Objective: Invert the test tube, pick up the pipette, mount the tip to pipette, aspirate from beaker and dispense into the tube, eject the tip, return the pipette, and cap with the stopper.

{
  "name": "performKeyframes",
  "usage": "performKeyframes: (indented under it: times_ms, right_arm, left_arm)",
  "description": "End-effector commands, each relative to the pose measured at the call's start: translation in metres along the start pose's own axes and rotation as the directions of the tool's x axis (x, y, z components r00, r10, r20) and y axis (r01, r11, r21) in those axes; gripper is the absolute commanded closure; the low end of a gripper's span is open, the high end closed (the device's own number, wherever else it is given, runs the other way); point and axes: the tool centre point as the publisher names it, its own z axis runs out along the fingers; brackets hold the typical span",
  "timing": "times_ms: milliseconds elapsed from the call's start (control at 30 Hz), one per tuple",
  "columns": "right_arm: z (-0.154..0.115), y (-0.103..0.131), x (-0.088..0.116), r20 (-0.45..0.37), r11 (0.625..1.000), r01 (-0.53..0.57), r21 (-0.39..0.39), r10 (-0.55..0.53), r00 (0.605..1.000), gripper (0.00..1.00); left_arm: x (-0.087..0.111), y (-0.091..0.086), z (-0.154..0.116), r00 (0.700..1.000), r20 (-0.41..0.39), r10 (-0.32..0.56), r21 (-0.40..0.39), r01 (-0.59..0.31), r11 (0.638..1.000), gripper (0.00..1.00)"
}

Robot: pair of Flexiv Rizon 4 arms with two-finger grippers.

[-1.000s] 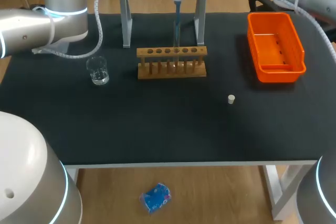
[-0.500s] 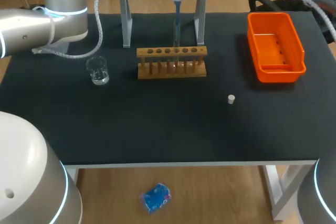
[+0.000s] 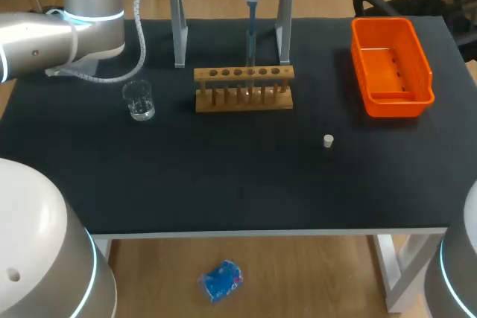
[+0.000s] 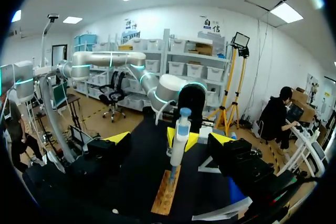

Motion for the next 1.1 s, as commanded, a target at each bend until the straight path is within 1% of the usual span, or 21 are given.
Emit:
performKeyframes:
  times_ms: [33,133,233,367,500,567,1100]
  right_arm:
    - [-0.003,-0.024,0.014,0.025,0.999,-0.003,0.035,0.002,1.000,0.00]
    - [0.001,-0.045,0.018,0.021,0.998,-0.017,0.059,0.015,1.000,0.00]
    - [0.008,-0.069,0.022,0.034,0.996,-0.044,0.077,0.041,0.999,0.00]
    - [0.018,-0.096,0.031,0.063,0.993,-0.085,0.080,0.080,0.995,0.00]
    - [0.031,-0.128,0.041,0.100,0.991,-0.118,0.063,0.112,0.989,0.00]
    - [0.036,-0.140,0.045,0.118,0.988,-0.123,0.091,0.112,0.987,0.00]
    - [0.036,-0.140,0.045,0.118,0.988,-0.123,0.091,0.112,0.987,0.00]
  left_arm:
    - [-0.001,-0.001,0.000,1.000,-0.002,-0.001,-0.002,0.001,1.000,1.00]
    - [-0.001,-0.001,0.000,1.000,-0.002,-0.001,-0.002,0.001,1.000,1.00]
    - [-0.001,-0.001,0.000,1.000,-0.002,-0.001,-0.002,0.001,1.000,1.00]
    - [-0.001,-0.001,0.000,1.000,-0.002,-0.001,-0.002,0.001,1.000,1.00]
    - [-0.001,-0.001,0.000,1.000,-0.002,-0.001,-0.002,0.001,1.000,1.00]
    - [-0.001,-0.001,0.000,1.000,-0.002,-0.001,-0.002,0.001,1.000,1.00]
    - [-0.001,-0.001,0.000,1.000,-0.002,-0.001,-0.002,0.001,1.000,1.00]
